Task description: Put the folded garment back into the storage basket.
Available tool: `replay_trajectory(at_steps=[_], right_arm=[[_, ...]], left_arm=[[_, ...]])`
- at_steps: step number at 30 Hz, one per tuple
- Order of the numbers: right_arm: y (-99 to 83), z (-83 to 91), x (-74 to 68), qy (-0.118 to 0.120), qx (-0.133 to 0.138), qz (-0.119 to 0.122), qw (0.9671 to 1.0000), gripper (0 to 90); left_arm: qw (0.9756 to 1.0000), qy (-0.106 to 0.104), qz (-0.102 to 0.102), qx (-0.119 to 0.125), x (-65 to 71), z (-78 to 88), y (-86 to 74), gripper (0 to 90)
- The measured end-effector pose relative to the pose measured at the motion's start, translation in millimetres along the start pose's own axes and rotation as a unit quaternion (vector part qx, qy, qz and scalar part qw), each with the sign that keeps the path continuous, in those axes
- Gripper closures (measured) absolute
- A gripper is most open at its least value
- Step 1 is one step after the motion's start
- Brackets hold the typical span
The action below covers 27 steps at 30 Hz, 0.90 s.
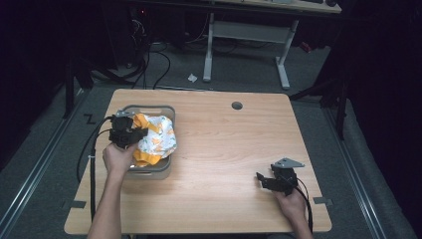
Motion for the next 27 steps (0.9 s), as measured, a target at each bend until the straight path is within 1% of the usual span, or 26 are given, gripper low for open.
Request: replay_trajectory(at_steps=[3,10,13,15,17,19,22,24,26,27], right_arm=[[0.0,0.0,0.0,0.0,0.0,0.0,1.0,28.9],[0.0,0.0,0.0,0.0,0.0,0.0,1.0,29.0],[0.0,0.0,0.0,0.0,0.0,0.0,1.0,28.9],[0.0,0.0,0.0,0.0,0.0,0.0,1.0,28.9],[0.0,0.0,0.0,0.0,0.0,0.0,1.0,28.9],[0.0,0.0,0.0,0.0,0.0,0.0,1.0,28.9],[0.0,0.0,0.0,0.0,0.0,0.0,1.0,28.9],[0.0,0.0,0.0,0.0,0.0,0.0,1.0,28.9],[0.0,0.0,0.0,0.0,0.0,0.0,1.0,29.0],[0.0,0.0,0.0,0.0,0.0,0.0,1.0,29.0]], left_arm=[[0.9999,0.007,0.004,-0.009,-2.4,-6.0,-2.2,77.1],[0.9996,0.016,0.007,-0.022,-6.6,-12.5,-5.6,76.9],[0.9993,0.019,0.017,-0.027,-11.8,-15.7,-8.8,76.8],[0.9992,0.019,0.02,-0.028,-12.8,-16.1,-9.6,76.8],[0.9989,0.019,0.03,-0.03,-15.1,-18.0,-12.2,76.6],[0.9988,0.02,0.032,-0.033,-15.9,-18.7,-13.5,76.3],[0.9984,0.028,0.035,-0.035,-17.5,-20.1,-14.2,75.9],[0.998,0.033,0.038,-0.039,-18.3,-20.9,-15.0,74.5],[0.9977,0.037,0.04,-0.04,-18.8,-20.7,-15.3,70.9],[0.9975,0.04,0.041,-0.041,-19.0,-20.4,-15.4,70.9]])
Point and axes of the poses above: each handheld gripper's, and its own axes: z roughly backward along the jaws, y roughly out of its top, x roughly to its right, the point moved 8 cm from there along -z, roughly forward along the jaws, and after that the axes turned 14 degrees about -y, right-handed, at the moved point
